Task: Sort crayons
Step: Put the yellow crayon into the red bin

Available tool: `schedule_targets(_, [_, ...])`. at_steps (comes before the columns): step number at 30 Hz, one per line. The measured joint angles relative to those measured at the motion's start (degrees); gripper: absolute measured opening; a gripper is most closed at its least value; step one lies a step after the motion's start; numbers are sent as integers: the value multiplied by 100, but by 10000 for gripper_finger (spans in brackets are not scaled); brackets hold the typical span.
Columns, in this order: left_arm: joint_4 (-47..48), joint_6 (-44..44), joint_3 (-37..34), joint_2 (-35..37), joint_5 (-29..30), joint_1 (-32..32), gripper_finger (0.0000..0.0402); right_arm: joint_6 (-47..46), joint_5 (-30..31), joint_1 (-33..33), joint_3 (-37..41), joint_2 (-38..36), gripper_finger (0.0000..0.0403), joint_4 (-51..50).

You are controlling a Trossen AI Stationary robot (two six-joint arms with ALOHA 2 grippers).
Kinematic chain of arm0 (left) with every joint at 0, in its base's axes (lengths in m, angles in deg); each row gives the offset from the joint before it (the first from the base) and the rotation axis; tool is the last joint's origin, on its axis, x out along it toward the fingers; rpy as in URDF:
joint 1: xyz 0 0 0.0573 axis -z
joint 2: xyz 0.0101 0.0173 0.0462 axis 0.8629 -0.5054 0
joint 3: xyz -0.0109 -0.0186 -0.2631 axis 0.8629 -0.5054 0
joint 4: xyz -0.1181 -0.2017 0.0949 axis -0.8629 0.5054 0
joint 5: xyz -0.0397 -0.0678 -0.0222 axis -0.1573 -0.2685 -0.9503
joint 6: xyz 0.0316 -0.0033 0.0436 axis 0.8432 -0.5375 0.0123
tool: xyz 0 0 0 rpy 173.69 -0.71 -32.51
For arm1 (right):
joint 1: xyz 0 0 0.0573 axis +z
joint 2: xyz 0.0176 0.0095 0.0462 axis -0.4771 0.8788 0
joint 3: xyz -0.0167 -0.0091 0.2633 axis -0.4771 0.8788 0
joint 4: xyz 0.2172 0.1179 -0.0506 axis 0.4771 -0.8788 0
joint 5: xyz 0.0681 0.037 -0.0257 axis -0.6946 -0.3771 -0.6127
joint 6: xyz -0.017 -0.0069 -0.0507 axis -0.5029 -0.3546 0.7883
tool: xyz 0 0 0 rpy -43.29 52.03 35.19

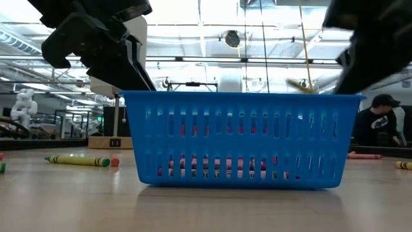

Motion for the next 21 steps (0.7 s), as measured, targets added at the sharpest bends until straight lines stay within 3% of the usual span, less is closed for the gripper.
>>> schedule_targets(4, [0,-1,-2,2,-2,0,85,252,1168,264,0,35,3,767])
schedule_targets(7, [-5,-28,-2,2,-2,0,85,654,1701,354,0,164,3,1435])
schedule_targets(14, [-98,-42,-4,2,-43,0,85,2045,1945,349,0,352,4,2764])
schedule_targets(21, [-96,-183,-4,2,-52,7,85,2587,1942,305,0,372,4,2952])
